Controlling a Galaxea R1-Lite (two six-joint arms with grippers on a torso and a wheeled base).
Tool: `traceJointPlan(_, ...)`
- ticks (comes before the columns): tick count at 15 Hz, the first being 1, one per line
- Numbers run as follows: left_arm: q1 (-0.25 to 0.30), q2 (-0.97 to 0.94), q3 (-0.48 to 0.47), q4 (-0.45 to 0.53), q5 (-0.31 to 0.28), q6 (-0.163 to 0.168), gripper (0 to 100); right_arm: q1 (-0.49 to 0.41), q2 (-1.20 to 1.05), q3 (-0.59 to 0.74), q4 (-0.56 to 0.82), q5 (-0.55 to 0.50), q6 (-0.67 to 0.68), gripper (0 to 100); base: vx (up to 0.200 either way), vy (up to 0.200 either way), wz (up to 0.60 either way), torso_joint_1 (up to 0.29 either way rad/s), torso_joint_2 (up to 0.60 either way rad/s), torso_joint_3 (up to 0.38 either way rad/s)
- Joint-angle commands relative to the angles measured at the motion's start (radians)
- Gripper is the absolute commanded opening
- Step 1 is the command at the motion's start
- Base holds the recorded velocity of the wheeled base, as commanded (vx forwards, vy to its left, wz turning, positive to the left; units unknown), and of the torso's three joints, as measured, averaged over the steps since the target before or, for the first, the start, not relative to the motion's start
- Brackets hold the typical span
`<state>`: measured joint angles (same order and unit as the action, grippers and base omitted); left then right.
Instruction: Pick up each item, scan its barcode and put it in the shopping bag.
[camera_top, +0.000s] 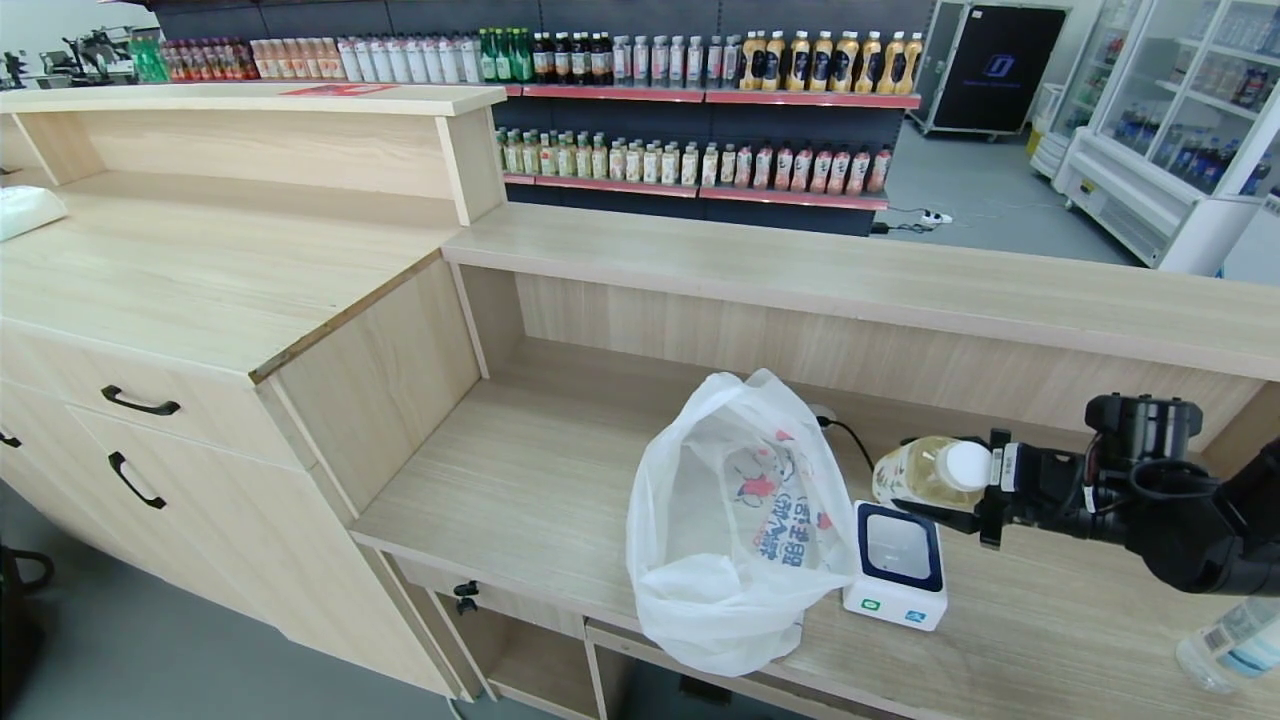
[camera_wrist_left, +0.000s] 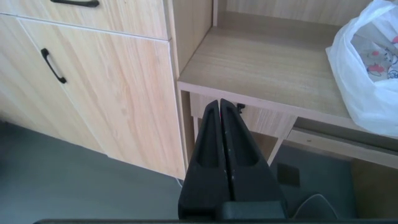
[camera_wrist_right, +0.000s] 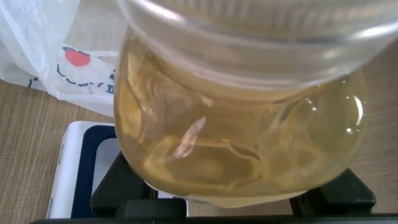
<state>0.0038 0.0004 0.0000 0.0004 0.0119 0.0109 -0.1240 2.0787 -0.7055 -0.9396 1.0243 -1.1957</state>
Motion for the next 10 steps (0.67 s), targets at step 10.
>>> traceJointPlan(10,0.001,0.000,0.000,0.000,0.000,0.000,0,0.009,0.011,0.003,-0.001,-0.001,-0.004,0,0.000,0.000,0.00,0.000,0.00,0.000)
